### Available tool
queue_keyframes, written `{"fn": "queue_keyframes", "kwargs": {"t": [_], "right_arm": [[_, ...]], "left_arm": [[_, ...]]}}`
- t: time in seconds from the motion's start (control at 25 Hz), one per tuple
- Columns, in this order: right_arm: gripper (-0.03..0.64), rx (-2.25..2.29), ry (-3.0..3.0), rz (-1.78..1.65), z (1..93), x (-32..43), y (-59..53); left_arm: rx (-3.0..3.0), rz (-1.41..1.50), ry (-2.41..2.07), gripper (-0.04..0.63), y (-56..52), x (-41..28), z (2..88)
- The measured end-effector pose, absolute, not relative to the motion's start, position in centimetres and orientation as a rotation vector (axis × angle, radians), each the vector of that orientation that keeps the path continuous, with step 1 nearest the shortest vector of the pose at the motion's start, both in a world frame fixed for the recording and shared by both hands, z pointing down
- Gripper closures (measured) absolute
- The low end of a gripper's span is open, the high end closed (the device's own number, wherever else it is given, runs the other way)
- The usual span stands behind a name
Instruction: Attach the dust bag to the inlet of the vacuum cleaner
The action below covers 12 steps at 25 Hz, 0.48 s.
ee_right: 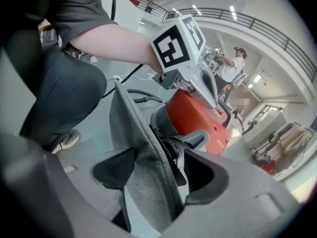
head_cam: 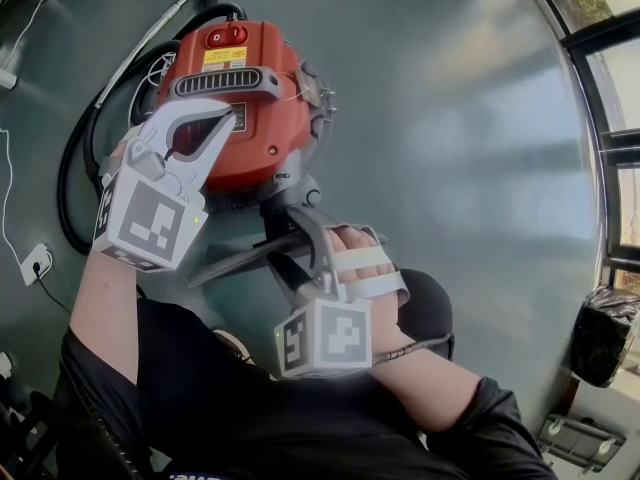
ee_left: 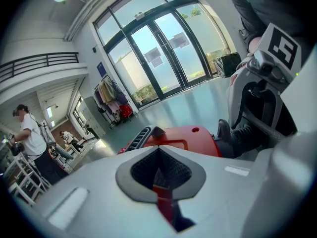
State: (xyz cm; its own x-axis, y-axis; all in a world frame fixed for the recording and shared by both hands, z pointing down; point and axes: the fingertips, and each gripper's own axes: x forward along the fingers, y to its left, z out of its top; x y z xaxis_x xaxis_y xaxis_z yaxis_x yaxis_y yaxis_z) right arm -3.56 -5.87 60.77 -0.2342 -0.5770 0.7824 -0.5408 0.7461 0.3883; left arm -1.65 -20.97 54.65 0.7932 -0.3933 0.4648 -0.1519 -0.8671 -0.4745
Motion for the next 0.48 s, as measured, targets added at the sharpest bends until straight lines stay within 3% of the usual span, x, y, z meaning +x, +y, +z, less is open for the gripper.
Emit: {"fn": "queue_keyframes", "kwargs": {"t": [0.48], "right_arm": [[0.279,0.772,-1.903,-0.033,60.5,-2.5,-4.8]], "left_arm": [[-2.565,-0.825,0.424,0.580,-20.9,-1.8,55.0]]}}
